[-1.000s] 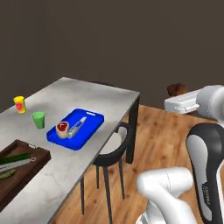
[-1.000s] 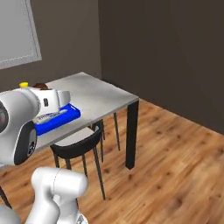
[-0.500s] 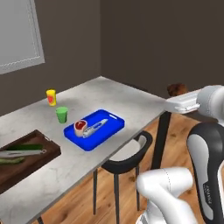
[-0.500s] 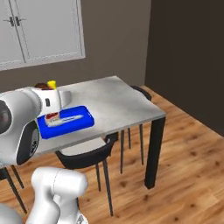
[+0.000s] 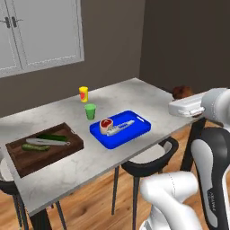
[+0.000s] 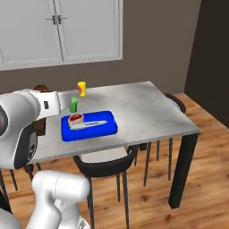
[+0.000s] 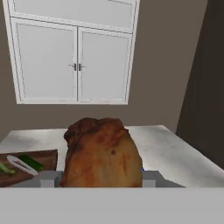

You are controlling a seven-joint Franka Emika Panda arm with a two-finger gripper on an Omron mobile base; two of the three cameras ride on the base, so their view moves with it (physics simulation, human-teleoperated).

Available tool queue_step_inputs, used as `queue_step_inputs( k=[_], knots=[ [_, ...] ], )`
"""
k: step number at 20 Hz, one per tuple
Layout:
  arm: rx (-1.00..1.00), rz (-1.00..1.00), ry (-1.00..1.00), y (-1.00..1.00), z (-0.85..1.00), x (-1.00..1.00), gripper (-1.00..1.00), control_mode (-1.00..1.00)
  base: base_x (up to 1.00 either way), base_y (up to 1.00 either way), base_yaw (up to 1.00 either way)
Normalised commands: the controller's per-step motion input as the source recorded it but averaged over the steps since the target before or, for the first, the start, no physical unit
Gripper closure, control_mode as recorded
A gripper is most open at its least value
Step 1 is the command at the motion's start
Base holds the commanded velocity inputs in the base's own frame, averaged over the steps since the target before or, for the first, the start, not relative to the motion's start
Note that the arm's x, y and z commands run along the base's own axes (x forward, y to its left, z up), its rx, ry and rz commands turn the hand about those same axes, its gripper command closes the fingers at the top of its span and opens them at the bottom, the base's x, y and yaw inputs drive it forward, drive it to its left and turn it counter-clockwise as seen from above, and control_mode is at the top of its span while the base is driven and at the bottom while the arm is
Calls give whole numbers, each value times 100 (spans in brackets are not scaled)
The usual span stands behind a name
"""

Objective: Gather the cucumber and squash from the fridge and place them on a tray on the dining counter. Then gather the steak and chicken drumstick from the fridge and place them on the other tray.

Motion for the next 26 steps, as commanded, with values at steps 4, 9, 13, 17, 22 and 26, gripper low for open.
queue_step_inputs(
  k=[4,9,13,17,22,26],
  knots=[
    [0,0,0,0,0,0,100,100,92,-35,32],
    [0,0,0,0,0,0,100,100,97,-2,15],
    [0,0,0,0,0,0,100,100,51,-2,2],
    [0,0,0,0,0,0,100,100,51,-9,25],
    [0,0,0,0,0,0,100,100,48,-27,36],
    [0,14,26,-10,-6,39,100,-100,30,-13,17]
  ],
)
